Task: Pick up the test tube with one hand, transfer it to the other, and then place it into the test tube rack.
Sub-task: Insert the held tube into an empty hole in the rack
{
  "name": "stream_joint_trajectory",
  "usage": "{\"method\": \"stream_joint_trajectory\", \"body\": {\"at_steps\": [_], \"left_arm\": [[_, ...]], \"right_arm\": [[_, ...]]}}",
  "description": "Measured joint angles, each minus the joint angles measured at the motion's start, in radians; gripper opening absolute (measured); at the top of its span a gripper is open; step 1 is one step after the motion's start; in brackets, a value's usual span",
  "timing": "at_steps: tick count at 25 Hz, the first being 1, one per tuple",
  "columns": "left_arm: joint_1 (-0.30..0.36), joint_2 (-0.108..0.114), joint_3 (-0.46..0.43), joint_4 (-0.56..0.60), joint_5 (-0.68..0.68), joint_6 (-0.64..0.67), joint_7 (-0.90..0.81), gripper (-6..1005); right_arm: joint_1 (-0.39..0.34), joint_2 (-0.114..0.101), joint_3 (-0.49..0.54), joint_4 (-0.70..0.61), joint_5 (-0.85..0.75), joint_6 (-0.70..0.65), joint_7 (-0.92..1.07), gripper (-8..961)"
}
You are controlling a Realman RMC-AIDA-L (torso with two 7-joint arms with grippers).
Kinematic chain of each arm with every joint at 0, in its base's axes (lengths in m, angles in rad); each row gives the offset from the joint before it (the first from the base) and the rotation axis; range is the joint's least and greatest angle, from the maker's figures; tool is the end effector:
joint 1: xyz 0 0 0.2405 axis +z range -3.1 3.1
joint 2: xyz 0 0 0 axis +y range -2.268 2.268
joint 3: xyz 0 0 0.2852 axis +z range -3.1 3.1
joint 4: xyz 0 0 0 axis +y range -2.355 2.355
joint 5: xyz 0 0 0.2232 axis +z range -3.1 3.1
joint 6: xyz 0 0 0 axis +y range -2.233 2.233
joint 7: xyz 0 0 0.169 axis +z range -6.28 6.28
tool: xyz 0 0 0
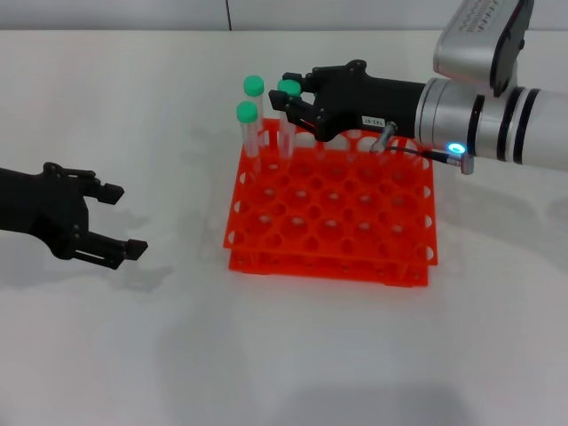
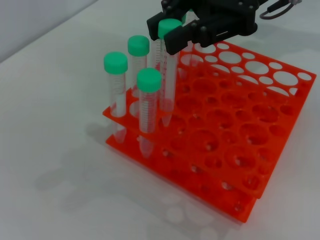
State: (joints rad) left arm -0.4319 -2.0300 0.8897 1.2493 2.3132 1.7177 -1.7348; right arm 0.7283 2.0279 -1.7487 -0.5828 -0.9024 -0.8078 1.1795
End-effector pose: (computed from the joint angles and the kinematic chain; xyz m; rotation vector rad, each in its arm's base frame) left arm -0.2886 0.3489 0.0391 -2.8303 -0.5448 0.0531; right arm 0.1548 0.4455 -0.1167 -2.5778 0.3601 0.7296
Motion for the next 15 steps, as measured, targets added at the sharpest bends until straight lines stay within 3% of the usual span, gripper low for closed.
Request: {"method": "stream_joint_trajectory", "body": {"at_steps": [15], "left_arm": [[-0.001, -0.001, 0.000, -0.001, 0.000, -0.007, 0.011, 890]], "right_arm": [[-0.004, 0.000, -0.003, 0.002, 0.002, 0.001, -0.008, 275]]}}
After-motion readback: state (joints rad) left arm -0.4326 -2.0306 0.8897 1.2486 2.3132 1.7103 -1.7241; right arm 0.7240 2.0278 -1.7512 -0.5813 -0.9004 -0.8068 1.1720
